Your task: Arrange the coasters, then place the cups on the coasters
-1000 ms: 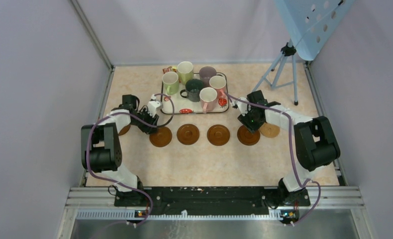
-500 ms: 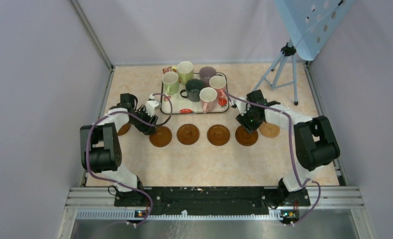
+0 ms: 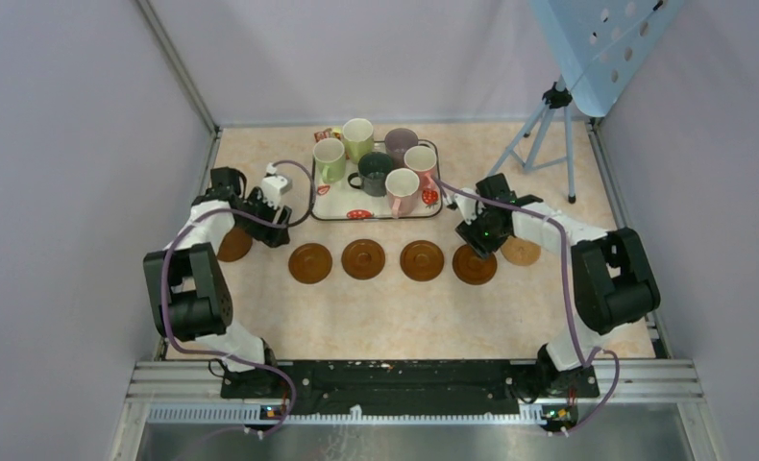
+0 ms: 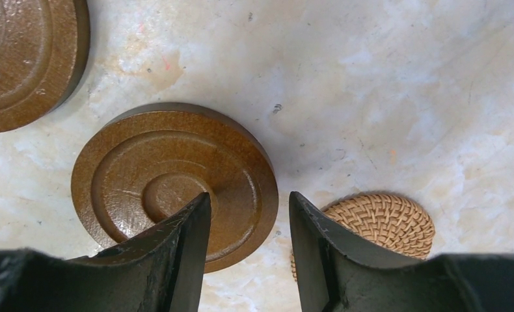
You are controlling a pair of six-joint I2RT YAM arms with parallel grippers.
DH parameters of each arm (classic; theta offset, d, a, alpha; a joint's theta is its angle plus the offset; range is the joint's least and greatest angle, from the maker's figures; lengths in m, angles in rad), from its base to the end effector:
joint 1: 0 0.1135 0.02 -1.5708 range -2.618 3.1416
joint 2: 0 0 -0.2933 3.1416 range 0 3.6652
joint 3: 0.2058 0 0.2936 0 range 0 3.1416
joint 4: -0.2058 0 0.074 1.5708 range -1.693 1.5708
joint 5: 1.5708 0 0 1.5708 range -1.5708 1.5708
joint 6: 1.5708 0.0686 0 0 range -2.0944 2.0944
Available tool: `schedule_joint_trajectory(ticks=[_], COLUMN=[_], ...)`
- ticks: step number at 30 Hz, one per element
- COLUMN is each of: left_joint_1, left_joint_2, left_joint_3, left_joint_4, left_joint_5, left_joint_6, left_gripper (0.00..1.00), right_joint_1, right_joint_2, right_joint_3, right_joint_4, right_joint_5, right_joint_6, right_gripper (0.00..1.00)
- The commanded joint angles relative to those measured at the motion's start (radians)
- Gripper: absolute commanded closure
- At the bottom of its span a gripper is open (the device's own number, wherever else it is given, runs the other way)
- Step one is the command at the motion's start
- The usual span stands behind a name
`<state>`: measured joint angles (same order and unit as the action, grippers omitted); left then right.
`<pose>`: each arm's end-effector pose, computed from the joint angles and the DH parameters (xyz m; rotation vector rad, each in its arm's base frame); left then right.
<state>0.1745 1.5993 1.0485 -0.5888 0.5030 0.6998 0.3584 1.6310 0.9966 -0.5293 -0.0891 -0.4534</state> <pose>0.3610 0.0301 0.1856 0.7923 2.3998 -0.3534 0.3360 0.1324 0.1536 -1.1007 2.4977 0.0948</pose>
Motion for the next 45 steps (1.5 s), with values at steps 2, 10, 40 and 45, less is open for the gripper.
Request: schedule_joint_trajectory(ticks=[2,10,40,45], left_joint_1=[0.057,0.122,0.166,0.175], left_joint_2=[0.017,0.05,0.061,0.082], left_joint_3=[0.073,0.137,0.106,0.133], left_joint_4=[-0.024,-0.035,-0.022,-0.042], left_joint_5=[0.01,-0.012,-0.06,-0.053], left_joint_6=[-0.043,-0.046,-0.033,-0.04], left_gripper=[0.26,0.23,0.23,0.23], right_joint_1=[0.007,-0.022,-0.075,-0.074], right_joint_2=[0.013,0.047,0.053,-0.003], right_joint_3=[0.006,0.029,0.092,0.105], right_joint_4=[0.047,0.054,0.038,0.027], right_joint_5=[0.047,0.05,0.034,-0.071], right_joint_6=[-0.011,-0.036,-0.071,-0.065], right_gripper=[0.52,0.53,0.53,0.5])
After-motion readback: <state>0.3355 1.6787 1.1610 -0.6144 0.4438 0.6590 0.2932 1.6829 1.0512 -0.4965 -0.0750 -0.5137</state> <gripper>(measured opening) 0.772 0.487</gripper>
